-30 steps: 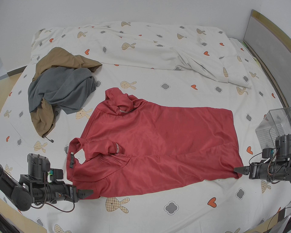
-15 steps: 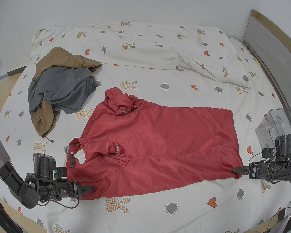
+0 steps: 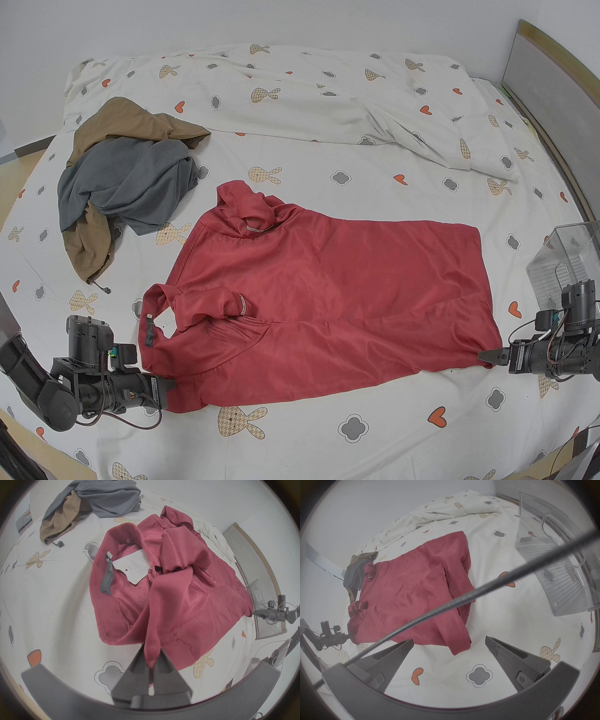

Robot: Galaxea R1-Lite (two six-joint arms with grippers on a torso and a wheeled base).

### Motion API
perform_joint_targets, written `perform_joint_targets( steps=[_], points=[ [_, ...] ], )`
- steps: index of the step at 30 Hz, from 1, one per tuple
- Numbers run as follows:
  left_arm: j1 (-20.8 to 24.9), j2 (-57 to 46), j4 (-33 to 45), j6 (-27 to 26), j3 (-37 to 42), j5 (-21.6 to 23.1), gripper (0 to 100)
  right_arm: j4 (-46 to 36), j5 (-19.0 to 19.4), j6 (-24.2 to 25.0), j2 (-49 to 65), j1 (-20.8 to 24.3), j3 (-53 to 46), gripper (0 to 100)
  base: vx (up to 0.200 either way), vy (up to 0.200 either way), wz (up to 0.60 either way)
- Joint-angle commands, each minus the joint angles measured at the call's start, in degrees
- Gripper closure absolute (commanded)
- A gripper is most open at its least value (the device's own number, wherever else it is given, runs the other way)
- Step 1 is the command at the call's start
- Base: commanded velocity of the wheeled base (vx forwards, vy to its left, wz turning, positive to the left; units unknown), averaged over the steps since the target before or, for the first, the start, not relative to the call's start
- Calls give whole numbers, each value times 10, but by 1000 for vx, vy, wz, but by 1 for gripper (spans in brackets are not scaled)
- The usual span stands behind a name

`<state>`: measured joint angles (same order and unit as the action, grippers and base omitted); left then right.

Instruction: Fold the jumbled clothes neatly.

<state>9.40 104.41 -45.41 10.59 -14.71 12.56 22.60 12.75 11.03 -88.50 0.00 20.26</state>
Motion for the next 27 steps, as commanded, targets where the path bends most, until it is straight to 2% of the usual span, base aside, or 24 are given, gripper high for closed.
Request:
perform_joint_targets(
  steps=[1, 3, 4, 10, 16, 22, 24, 27],
  points=[
    [-2, -11, 0, 0, -1, -1, 100, 17, 0, 0, -33, 4, 3, 0, 0, 0, 0],
    [-8, -23, 1, -1, -1, -2, 100, 65, -1, 0, -60, 8, -7, 0, 0, 0, 0],
    [-9, -25, 1, -1, -2, -2, 100, 77, -1, 1, -65, 10, -12, 100, 0, 0, 0],
    [-14, -40, 3, -2, -4, -3, 100, 154, -3, 3, -87, 18, -44, 100, 0, 0, 0],
    [-17, -35, 3, -2, -5, -3, 100, 156, -10, 5, -77, 17, -42, 100, 0, 0, 0],
    [-39, -42, 7, -8, -16, -9, 100, 156, -10, 5, -62, 10, -36, 100, 0, 0, 0],
    [-58, -48, 8, -34, -21, -17, 100, 156, -10, 6, -62, 10, -29, 100, 0, 0, 0],
    [-62, -56, 9, -41, -23, -27, 100, 156, -9, 7, -62, 11, -28, 100, 0, 0, 0]
  ],
)
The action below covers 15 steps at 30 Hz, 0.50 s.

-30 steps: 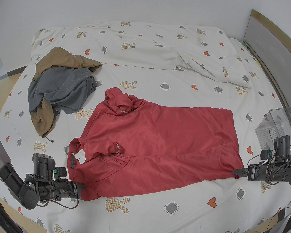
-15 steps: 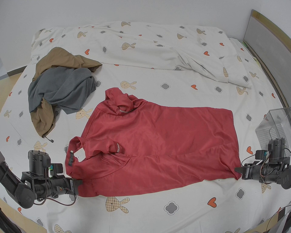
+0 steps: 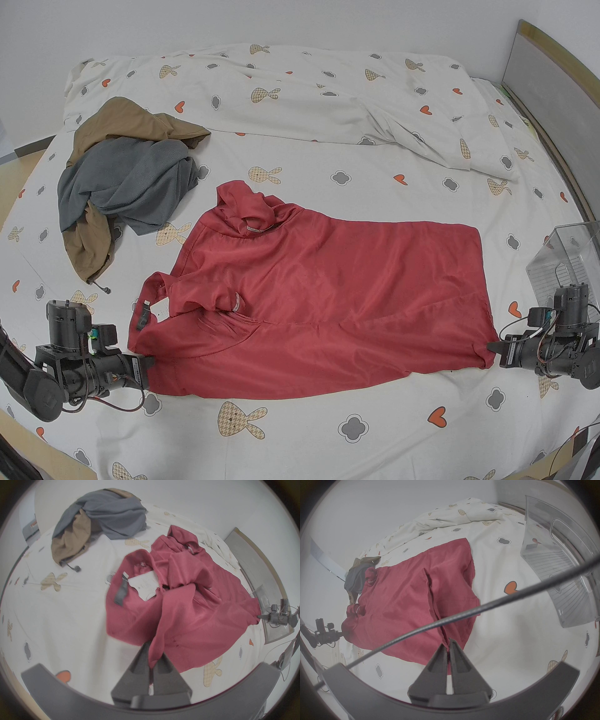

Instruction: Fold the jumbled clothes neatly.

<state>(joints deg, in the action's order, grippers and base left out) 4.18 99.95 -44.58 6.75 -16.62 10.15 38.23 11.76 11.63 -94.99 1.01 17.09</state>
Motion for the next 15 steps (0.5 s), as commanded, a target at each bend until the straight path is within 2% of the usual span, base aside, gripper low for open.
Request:
perform_joint_targets(
  steps=[1, 9, 15],
  points=[
    [-11, -17, 5, -2, -5, -6, 100, 0, 1, 1, 3, 0, 5, 100, 0, 0, 0],
    [-26, -63, 102, -2, -47, -7, 100, -1, 2, 0, 6, -9, 16, 100, 0, 0, 0],
    [-31, -67, 119, -3, -49, -5, 100, -1, 6, 1, 5, -9, 13, 100, 0, 0, 0]
  ],
)
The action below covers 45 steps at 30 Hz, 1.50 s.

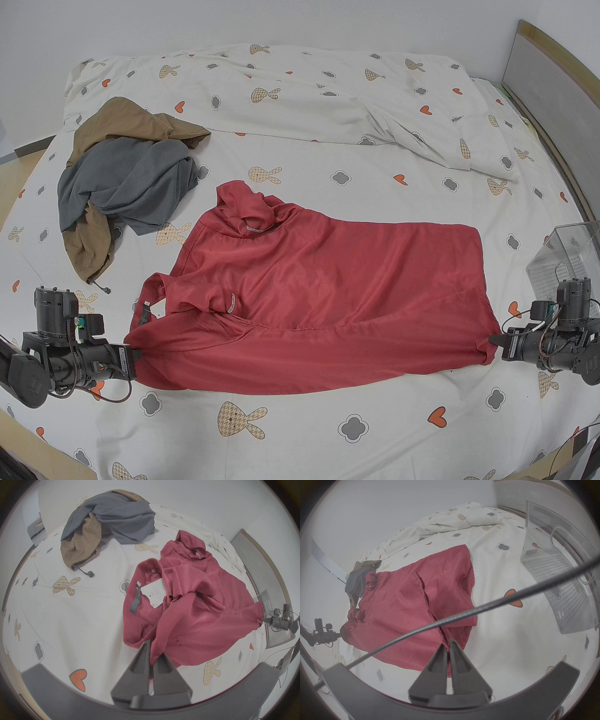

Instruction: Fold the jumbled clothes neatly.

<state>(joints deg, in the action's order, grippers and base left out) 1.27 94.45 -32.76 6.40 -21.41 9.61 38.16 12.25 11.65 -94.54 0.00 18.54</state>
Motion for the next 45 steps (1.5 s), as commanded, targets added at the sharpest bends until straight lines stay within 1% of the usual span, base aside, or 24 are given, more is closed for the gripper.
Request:
perform_joint_targets(
  steps=[1, 6, 7, 12, 18, 23, 29, 31, 32, 33, 34, 35, 36, 38, 41, 44, 45],
  points=[
    [0, -11, 1, 0, 0, 1, 100, -1, 0, 1, 1, 4, -3, 100, 0, 0, 0],
    [6, -15, 2, 0, 0, 1, 100, -3, -5, 1, 0, 4, -4, 100, 0, 0, 0],
    [6, -15, 2, 0, 0, 1, 100, -3, -5, 2, 0, 4, -4, 0, 0, 0, 0],
    [6, -15, 8, 0, 1, 1, 100, -2, -5, 2, 3, 4, -8, 0, 0, 0, 0],
    [8, -15, 8, 0, 2, 1, 100, 0, 0, 2, 3, 4, -59, 0, 0, 0, 0],
    [8, -14, 8, 0, 2, 1, 100, 0, 1, 5, 0, 5, -61, 0, 0, 0, 0],
    [8, -14, 7, 0, 3, 2, 100, 0, 1, 11, 7, 21, -60, 0, 0, 0, 0],
    [8, -13, 7, 0, 2, 2, 100, -1, 0, 14, 37, 47, -76, 0, 0, 0, 0],
    [8, -13, 7, 0, 2, 2, 100, -1, 0, 14, 37, 47, -76, 0, 0, 0, 0],
    [8, -12, 7, 0, 2, 1, 100, -1, 1, 25, 56, 65, -87, 0, 0, 0, 0],
    [8, -12, 6, 0, 1, 2, 100, -2, 2, 44, 66, 83, -90, 0, 0, 0, 0],
    [8, -12, 6, 0, 1, 2, 100, -3, 2, 52, 67, 90, -90, 0, 0, 0, 0],
    [8, -14, 6, 0, 0, 1, 100, -4, 2, 86, 69, 115, -89, 0, 0, 0, 0],
    [8, -15, 6, 0, 0, 1, 100, -3, 3, 108, 62, 136, -85, 0, 0, 0, 0],
    [8, -16, 6, 0, 0, 1, 100, -2, 4, 114, 37, 154, -77, 0, 0, 0, 0],
    [8, -15, 5, 0, 2, 1, 100, 0, 1, 115, -31, 185, -51, 0, 0, 0, 0],
    [8, -15, 5, 0, 2, 1, 100, 0, 0, 115, -41, 187, -47, 0, 0, 0, 0]
  ],
)
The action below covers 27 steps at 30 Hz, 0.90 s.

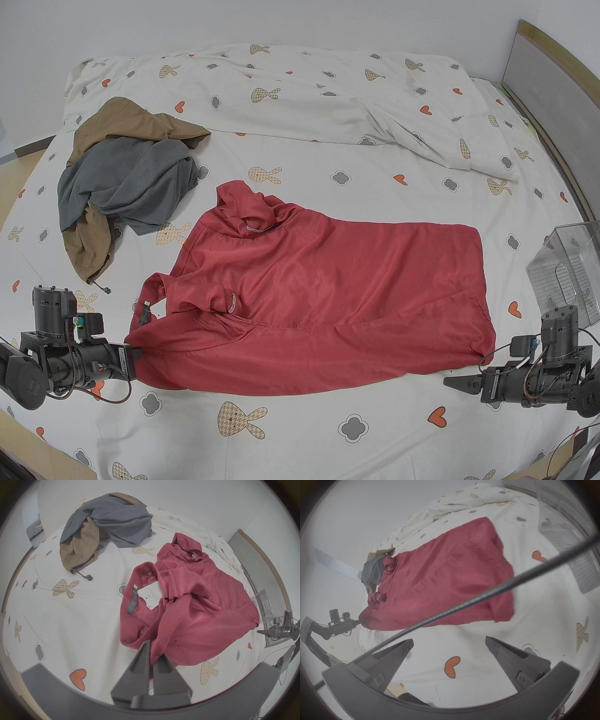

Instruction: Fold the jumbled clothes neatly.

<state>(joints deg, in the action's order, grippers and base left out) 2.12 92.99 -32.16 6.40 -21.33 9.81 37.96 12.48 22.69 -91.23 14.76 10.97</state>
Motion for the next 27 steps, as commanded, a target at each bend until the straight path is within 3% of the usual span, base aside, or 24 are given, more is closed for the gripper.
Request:
perform_joint_targets(
  steps=[1, 6, 11, 21, 27],
  points=[
    [0, 0, -1, 0, 1, -1, 100, 2, -4, 5, -82, 40, 34, 0, 0, 0, 0],
    [0, -2, -2, 0, 1, -1, 100, 11, -19, 1, -192, 32, 85, 0, 0, 0, 0],
    [-1, -4, -2, 0, 1, -1, 100, 57, -40, 3, -202, 9, 91, 0, 0, 0, 0],
    [-6, 0, -2, 1, -4, -1, 100, 59, -47, 4, -70, -112, 99, 0, 0, 0, 0],
    [-6, 4, -2, 1, -4, -1, 100, 38, -45, 5, -9, -134, 95, 0, 0, 0, 0]
  ],
)
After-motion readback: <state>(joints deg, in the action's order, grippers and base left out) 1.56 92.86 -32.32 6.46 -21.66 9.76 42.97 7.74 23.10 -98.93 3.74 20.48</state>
